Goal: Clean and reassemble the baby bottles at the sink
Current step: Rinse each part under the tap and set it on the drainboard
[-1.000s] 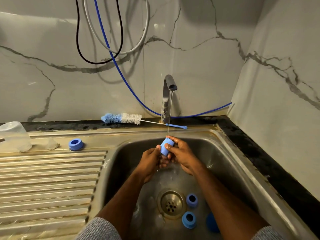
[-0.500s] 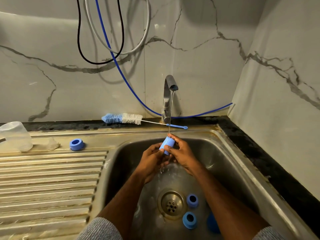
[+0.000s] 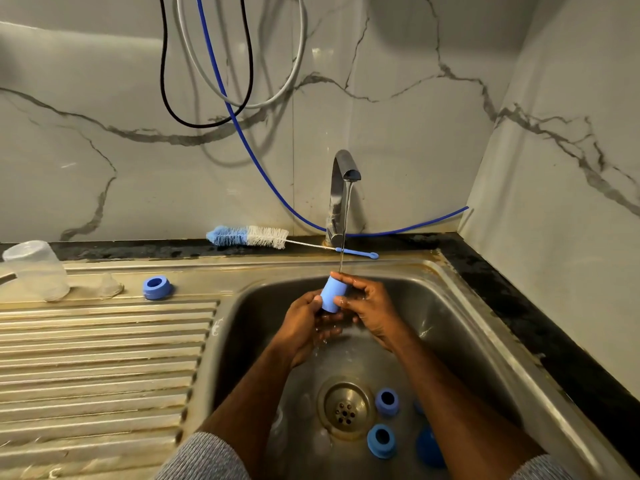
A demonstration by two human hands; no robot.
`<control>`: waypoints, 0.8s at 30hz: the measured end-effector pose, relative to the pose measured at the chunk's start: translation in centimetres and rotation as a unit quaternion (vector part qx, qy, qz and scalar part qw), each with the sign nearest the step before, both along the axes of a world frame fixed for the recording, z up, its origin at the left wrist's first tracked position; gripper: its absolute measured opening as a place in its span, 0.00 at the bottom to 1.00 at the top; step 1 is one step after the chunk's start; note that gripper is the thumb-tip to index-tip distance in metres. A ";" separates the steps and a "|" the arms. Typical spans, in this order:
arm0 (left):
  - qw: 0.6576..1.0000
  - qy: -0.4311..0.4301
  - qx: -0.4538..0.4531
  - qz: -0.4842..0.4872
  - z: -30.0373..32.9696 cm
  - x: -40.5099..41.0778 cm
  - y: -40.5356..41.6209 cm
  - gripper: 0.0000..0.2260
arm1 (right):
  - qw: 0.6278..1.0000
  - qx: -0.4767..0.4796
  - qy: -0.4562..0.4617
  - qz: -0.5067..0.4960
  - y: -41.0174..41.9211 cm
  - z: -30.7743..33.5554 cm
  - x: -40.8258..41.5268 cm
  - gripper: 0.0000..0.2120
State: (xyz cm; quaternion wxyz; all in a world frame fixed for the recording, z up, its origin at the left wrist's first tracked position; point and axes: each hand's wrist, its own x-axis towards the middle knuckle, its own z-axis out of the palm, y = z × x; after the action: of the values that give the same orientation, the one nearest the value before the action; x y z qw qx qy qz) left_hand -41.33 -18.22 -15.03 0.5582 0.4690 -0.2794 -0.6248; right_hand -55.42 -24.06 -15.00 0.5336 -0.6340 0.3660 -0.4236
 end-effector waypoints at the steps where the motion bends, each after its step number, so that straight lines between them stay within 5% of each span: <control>1: 1.000 0.000 -0.011 0.005 -0.1 0.0 0.0 0.13 | 1.000 0.000 0.012 -0.007 -0.1 -0.1 -0.1 0.23; 14: 0.986 -0.053 -0.110 0.111 -0.8 0.4 -0.5 0.17 | 0.991 0.110 0.050 -0.066 -1.2 -0.8 0.3 0.14; 24: 0.922 -0.347 -0.135 0.105 -1.2 0.1 -0.6 0.18 | 0.965 0.086 0.249 -0.003 -0.2 -0.7 0.4 0.20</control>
State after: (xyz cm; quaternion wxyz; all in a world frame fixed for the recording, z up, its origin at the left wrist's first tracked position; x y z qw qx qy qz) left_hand -41.23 -18.79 -16.21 0.5466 0.6037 -0.4861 -0.3171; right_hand -54.98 -24.28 -15.74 0.4765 -0.6702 0.5243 -0.2211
